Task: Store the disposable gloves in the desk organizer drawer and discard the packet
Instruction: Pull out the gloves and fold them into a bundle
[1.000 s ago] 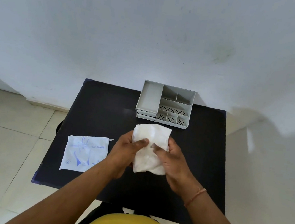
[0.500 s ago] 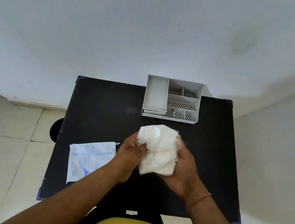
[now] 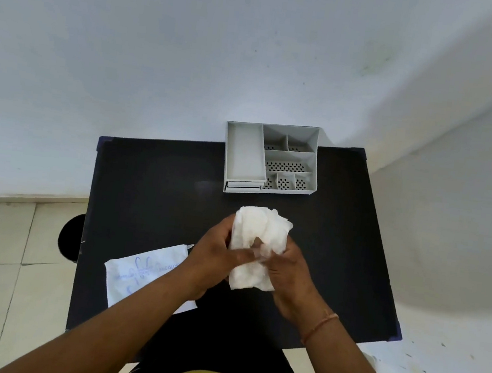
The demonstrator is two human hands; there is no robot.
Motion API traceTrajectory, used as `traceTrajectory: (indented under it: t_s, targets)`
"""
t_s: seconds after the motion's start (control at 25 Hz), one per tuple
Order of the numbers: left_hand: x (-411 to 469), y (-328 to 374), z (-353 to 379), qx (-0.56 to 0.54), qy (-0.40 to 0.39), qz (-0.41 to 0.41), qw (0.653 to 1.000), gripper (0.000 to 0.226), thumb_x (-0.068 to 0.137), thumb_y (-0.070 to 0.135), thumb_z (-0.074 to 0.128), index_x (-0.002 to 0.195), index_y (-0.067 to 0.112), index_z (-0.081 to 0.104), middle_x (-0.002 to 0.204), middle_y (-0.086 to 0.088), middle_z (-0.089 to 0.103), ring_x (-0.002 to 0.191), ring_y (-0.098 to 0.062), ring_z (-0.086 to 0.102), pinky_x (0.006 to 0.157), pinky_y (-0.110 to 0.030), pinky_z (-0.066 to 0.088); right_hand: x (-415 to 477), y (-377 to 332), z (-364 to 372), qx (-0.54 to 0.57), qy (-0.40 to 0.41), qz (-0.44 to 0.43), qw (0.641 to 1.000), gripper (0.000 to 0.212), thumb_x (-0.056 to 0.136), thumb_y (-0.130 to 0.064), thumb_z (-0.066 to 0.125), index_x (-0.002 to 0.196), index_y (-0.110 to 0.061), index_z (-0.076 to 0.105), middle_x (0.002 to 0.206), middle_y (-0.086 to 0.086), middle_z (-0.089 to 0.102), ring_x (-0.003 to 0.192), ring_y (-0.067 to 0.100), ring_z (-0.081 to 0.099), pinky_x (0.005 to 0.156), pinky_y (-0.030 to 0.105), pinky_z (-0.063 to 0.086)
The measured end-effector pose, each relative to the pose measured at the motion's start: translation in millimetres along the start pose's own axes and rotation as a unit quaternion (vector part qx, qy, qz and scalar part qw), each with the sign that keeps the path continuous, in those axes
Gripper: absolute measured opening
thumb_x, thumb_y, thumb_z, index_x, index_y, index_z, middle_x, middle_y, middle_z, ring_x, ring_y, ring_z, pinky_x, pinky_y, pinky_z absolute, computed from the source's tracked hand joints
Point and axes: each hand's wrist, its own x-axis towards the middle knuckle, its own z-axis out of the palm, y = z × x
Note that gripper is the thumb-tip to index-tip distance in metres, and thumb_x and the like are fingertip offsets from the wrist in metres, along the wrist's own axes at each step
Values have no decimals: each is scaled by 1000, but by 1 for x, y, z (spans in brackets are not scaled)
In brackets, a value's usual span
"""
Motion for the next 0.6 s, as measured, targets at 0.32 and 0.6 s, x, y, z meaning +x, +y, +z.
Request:
traceTrajectory:
  t_s: [0.32,0.6]
  targets:
    - [16,-8,14,41,48,18,998,43,82,17,78,115,44,68,118,8,79,114,-17,74,102,-46,60,8,-17,-26,229,-73,142,960,62,101,-65,45,131,-15,69,121,11,80,116,29,75,99,47,59]
    - [22,-2,17,-109,26,14,994,49,91,-12,71,128,19,66,108,-4,80,88,-22,77,55,-29,61,19,-6,-55,437,-164,202,861,98,94,-85,24,142,-12,67,151,27,59,135,53,57,107,73,45]
